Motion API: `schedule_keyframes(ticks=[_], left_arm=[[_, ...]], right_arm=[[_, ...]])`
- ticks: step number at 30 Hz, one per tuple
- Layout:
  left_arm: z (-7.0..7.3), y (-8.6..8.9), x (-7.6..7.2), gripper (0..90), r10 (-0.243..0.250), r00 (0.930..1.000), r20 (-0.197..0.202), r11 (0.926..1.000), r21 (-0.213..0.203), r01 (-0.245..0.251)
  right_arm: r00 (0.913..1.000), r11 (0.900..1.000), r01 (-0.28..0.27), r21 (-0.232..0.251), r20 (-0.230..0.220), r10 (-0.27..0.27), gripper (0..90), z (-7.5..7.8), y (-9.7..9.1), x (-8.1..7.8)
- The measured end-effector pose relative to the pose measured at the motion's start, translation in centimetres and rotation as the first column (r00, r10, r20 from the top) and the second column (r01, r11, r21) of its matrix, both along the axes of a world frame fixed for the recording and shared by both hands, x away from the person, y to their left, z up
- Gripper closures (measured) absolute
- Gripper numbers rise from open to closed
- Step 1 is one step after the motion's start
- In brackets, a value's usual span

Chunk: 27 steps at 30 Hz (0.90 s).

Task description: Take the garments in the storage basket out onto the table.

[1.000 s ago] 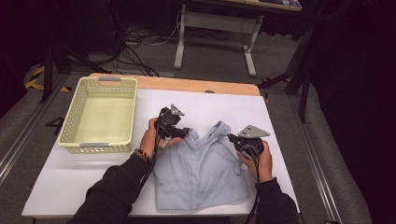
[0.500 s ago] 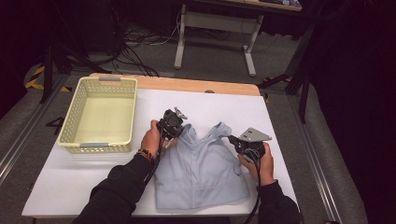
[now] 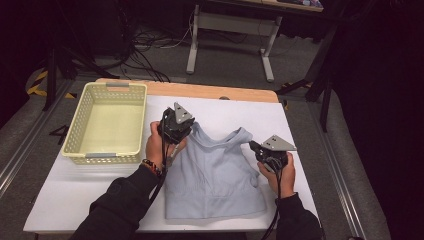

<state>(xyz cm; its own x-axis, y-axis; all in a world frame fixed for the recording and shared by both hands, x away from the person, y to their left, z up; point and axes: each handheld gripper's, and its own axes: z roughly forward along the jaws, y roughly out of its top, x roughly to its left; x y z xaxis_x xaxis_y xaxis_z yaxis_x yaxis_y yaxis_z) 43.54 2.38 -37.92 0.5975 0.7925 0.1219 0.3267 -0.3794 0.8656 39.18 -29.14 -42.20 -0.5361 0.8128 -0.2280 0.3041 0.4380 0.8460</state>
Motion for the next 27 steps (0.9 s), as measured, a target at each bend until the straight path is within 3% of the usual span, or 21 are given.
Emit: schedule_keyframes(ticks=[6, 9, 13, 14, 19, 20, 24, 26, 27], left_arm=[[-0.1, -0.4, -0.5, 73.2, -0.046, 0.9989, 0.006, 0.9989, -0.011, 0.046], [-0.5, -0.6, -1.3, 73.2, -0.060, 0.9974, 0.040, 0.9977, 0.034, 0.058], [-1.6, -0.7, -2.3, 73.4, -0.094, 0.9948, 0.039, 0.9949, 0.042, 0.092], [-2.1, -0.6, -3.2, 73.0, -0.128, 0.9908, 0.043, 0.9911, 0.042, 0.126], [-2.9, 0.5, -6.1, 70.5, -0.197, 0.9792, 0.047, 0.9786, 0.069, 0.194], [-2.9, 0.5, -6.1, 69.6, -0.197, 0.9792, 0.047, 0.9786, 0.069, 0.194], [-3.8, 1.8, -8.9, 64.4, -0.271, 0.9621, 0.034, 0.9590, 0.097, 0.267], [-4.1, 1.8, -9.4, 62.8, -0.279, 0.9600, 0.025, 0.9560, 0.101, 0.275], [-4.9, 1.7, -10.2, 56.9, -0.306, 0.9520, 0.000, 0.9463, 0.108, 0.304]], right_arm=[[0.9993, 0.9991, 0.034, 0.024, 0.012, -0.035, 65.2, 0.3, -0.4, -0.1], [0.9996, 0.9994, 0.028, 0.020, -0.005, -0.028, 61.5, 0.4, -0.3, -0.4], [0.9994, 0.9996, 0.017, 0.025, -0.032, -0.016, 59.8, 0.3, -0.6, -1.3], [0.9991, 0.9996, 0.009, 0.026, -0.042, -0.008, 60.1, 0.2, -0.8, -1.6], [0.9952, 0.9996, -0.029, 0.002, -0.094, 0.030, 63.8, -0.2, -1.2, -3.0], [0.9952, 0.9996, -0.029, 0.002, -0.094, 0.030, 63.8, -0.2, -1.2, -3.0], [0.9899, 0.9985, -0.054, 0.011, -0.131, 0.055, 61.0, -0.7, -1.4, -4.4], [0.9883, 0.9982, -0.057, 0.019, -0.140, 0.059, 59.4, -0.8, -1.4, -4.6], [0.9848, 0.9974, -0.056, 0.046, -0.162, 0.063, 55.8, -1.1, -1.5, -5.1]])
